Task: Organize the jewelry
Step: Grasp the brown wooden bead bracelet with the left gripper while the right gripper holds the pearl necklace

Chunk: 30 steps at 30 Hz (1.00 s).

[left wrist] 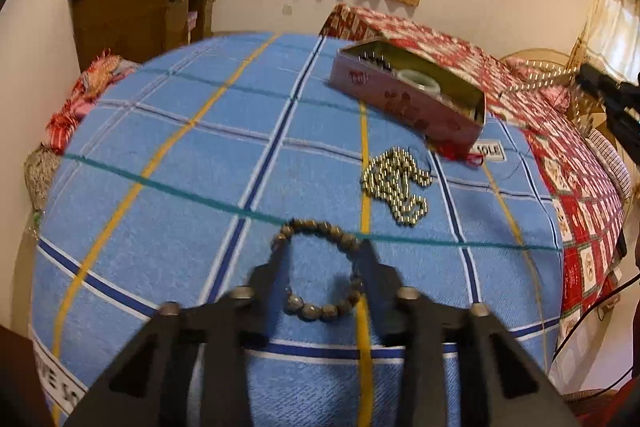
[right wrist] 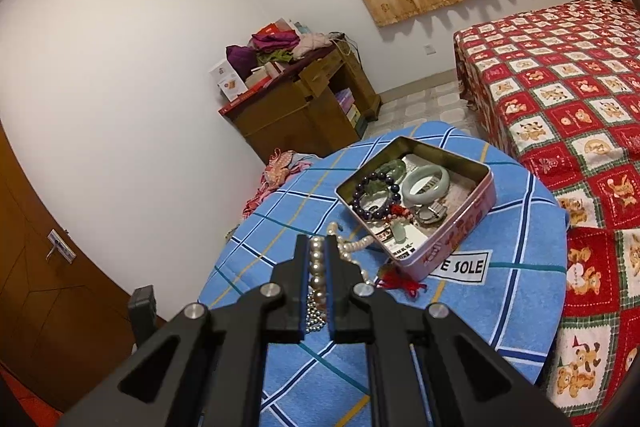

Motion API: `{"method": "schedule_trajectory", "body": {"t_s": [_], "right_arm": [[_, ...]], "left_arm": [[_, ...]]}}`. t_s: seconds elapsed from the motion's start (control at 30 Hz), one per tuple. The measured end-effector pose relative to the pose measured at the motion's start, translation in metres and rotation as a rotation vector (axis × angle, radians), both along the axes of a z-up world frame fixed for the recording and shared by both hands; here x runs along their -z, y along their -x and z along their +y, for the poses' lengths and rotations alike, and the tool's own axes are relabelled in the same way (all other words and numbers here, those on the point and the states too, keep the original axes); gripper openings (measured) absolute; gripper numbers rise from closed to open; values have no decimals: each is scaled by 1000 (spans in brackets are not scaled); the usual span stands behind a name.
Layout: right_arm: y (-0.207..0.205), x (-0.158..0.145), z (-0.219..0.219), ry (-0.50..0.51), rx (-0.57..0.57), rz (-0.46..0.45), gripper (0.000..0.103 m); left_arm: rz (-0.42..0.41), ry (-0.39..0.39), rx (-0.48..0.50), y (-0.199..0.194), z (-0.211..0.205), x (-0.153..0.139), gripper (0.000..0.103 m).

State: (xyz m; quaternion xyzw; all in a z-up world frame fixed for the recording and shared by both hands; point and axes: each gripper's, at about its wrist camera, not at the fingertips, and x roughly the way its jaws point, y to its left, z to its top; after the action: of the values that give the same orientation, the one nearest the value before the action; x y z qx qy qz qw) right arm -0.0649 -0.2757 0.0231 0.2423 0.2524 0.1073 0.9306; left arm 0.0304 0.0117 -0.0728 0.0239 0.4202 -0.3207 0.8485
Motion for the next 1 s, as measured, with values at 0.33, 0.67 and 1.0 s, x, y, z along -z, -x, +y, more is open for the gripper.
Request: {"method": "schedule_trajectory", "body": {"t_s": [0.33,0.67,1.0], "right_arm": [[2,6,-7,-1,24,15,9],[1,9,-9,-13,27,18,9],[1,11,-4,2,19,26,9]], "left_arm": [[-66,46,-10,5,4,-7,0],[-174,56,-36,-2,21,-42,0],[50,-59,-56,-15,3,6,0]]}}
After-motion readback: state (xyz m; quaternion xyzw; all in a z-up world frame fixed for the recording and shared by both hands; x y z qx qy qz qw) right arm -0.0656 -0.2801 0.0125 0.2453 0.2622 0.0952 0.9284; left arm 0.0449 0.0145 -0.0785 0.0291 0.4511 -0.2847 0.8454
